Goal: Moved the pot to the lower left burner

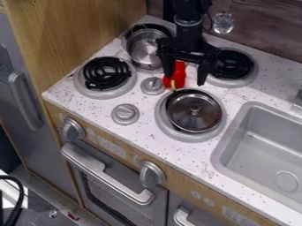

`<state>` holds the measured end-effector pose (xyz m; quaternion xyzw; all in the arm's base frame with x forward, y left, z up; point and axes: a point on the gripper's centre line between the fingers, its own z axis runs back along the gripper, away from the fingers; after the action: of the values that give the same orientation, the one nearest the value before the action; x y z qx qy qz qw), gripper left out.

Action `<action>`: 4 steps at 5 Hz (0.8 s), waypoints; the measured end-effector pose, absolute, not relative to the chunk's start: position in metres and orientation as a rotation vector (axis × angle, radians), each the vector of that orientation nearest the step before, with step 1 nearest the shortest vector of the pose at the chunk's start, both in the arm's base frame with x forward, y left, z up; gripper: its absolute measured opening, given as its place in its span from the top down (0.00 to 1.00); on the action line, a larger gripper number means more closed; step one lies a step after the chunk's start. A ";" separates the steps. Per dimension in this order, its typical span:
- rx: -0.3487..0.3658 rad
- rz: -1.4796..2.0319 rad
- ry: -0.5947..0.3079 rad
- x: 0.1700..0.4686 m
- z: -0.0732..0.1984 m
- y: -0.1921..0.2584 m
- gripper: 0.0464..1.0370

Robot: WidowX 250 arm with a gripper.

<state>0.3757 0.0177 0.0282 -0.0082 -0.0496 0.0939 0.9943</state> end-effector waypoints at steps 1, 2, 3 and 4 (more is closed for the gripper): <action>-0.014 0.188 -0.055 0.370 0.013 0.017 0.04; -0.021 0.199 -0.034 0.377 0.009 0.028 0.04; -0.019 0.277 -0.036 0.393 0.012 0.064 0.04; -0.005 0.338 -0.019 0.406 0.004 0.101 0.04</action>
<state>0.4056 0.1012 0.0038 -0.0026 -0.0094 0.1682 0.9857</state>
